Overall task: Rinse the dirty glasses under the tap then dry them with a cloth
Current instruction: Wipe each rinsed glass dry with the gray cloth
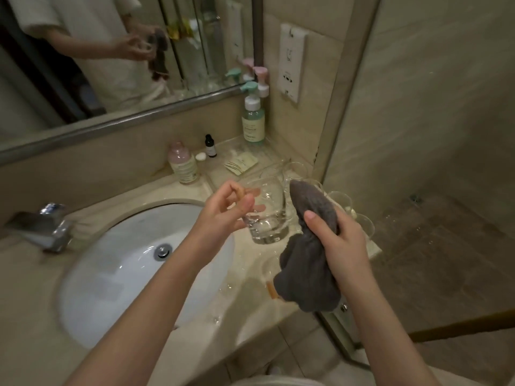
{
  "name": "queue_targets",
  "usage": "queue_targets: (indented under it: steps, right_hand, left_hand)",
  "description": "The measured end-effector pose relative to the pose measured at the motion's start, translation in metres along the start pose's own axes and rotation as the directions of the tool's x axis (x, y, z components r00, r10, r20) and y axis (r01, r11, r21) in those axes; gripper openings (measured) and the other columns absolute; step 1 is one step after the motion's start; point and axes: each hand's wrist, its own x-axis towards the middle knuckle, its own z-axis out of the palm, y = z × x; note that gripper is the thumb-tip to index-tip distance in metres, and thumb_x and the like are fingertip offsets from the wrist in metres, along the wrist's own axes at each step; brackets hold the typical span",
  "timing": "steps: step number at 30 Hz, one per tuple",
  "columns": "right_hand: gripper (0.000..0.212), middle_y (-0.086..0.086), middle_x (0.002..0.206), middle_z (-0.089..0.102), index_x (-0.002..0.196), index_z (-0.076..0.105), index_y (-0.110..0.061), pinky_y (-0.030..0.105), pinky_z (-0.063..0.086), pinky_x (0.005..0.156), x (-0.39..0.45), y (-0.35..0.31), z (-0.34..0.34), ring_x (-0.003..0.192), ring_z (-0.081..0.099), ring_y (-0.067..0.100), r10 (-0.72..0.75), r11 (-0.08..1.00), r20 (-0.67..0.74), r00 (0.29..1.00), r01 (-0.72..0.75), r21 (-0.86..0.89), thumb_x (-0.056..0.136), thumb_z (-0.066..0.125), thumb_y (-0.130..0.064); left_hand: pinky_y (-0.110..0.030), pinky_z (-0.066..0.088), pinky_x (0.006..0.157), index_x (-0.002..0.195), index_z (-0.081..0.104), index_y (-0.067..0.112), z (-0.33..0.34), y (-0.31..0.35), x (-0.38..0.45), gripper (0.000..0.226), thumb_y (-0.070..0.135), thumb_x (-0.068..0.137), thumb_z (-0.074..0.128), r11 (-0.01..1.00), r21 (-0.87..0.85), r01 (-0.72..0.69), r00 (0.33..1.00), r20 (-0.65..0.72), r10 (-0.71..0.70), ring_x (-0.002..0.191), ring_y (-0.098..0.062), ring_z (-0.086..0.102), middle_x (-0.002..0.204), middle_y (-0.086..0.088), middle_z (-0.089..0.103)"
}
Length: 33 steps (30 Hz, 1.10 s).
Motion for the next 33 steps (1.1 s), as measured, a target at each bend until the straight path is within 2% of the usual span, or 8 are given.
queue_targets:
  steps: [6,9,13,16,18,25,28,33]
  right_hand:
    - [0.027,-0.025,0.112,0.062,0.108,0.052,-0.056,0.012,0.044,0.091,-0.004,-0.029,0.034,0.108,0.057,-0.007,-0.25,0.965,0.0,0.968,0.249,-0.076,0.081,0.049,-0.058]
    - [0.044,-0.016,0.124,0.061,0.124,0.052,-0.048,0.02,0.044,0.097,-0.009,-0.035,0.042,0.118,0.056,0.0,-0.331,0.943,-0.017,0.944,0.33,-0.043,0.083,0.049,-0.064]
    - [0.049,-0.009,0.112,0.07,0.124,0.061,-0.028,0.027,0.051,0.089,-0.009,-0.047,0.044,0.107,0.064,0.009,-0.316,0.94,-0.038,0.948,0.318,0.12,0.084,0.053,-0.055]
    - [0.037,-0.008,0.103,0.074,0.108,0.066,-0.03,0.028,0.054,0.084,-0.001,-0.057,0.038,0.1,0.069,0.013,-0.212,0.936,0.015,0.977,0.199,0.29,0.079,0.057,-0.051]
    - [0.03,-0.005,0.103,0.074,0.106,0.067,-0.029,0.03,0.054,0.084,0.003,-0.06,0.034,0.1,0.069,0.015,-0.195,0.934,0.041,0.98,0.173,0.312,0.082,0.062,-0.045]
    - [0.032,-0.016,0.114,0.069,0.12,0.059,-0.037,0.023,0.05,0.092,0.003,-0.062,0.044,0.11,0.062,0.002,-0.285,0.933,-0.001,0.959,0.277,0.231,0.088,0.058,-0.038]
    - [0.041,-0.014,0.118,0.066,0.126,0.056,-0.035,0.024,0.049,0.094,0.001,-0.067,0.056,0.114,0.061,0.005,-0.37,0.913,-0.004,0.929,0.364,0.184,0.087,0.056,-0.046]
    - [0.041,-0.009,0.104,0.072,0.114,0.064,-0.029,0.033,0.054,0.088,0.005,-0.079,0.076,0.102,0.068,0.013,-0.297,0.91,0.119,0.948,0.242,0.338,0.079,0.058,-0.05]
  left_hand:
    - [-0.032,0.057,0.083,0.104,0.053,0.047,0.049,0.035,-0.024,0.016,0.057,0.092,0.051,0.968,-0.042,-0.247,0.926,-0.304,0.223,0.102,-0.018,0.069,0.125,0.002,0.06]
    - [-0.028,0.055,0.079,0.093,0.05,0.053,0.058,0.052,-0.029,0.03,0.057,0.069,0.067,0.943,0.032,-0.331,0.876,-0.361,0.32,0.09,-0.008,0.069,0.119,0.003,0.062]
    - [-0.029,0.056,0.07,0.097,0.049,0.035,0.058,0.066,-0.026,0.051,0.024,0.062,0.085,0.923,-0.024,-0.383,0.882,-0.308,0.358,0.084,-0.016,0.072,0.101,0.003,0.072]
    - [-0.041,0.059,0.079,0.097,0.053,0.034,0.055,0.073,-0.023,0.044,0.028,0.062,0.079,0.91,-0.273,-0.313,0.946,-0.172,0.274,0.099,-0.03,0.071,0.11,-0.012,0.071]
    - [-0.03,0.058,0.073,0.102,0.053,0.03,0.054,0.072,-0.019,0.046,0.025,0.063,0.077,0.889,-0.365,-0.277,0.959,-0.158,0.234,0.095,-0.02,0.072,0.108,-0.009,0.072]
    - [-0.022,0.048,0.095,0.126,0.042,0.057,0.056,0.071,-0.021,0.047,0.06,0.081,0.056,0.906,0.158,-0.392,0.839,-0.342,0.423,0.116,-0.007,0.061,0.118,0.029,0.062]
    - [-0.025,0.051,0.087,0.112,0.044,0.058,0.055,0.078,-0.028,0.047,0.059,0.07,0.065,0.904,0.171,-0.391,0.818,-0.385,0.427,0.11,-0.007,0.063,0.124,0.007,0.061]
    - [-0.039,0.057,0.087,0.119,0.049,0.03,0.025,0.091,-0.029,0.06,0.033,0.067,0.078,0.895,-0.22,-0.387,0.887,-0.354,0.297,0.108,-0.032,0.067,0.11,-0.012,0.072]
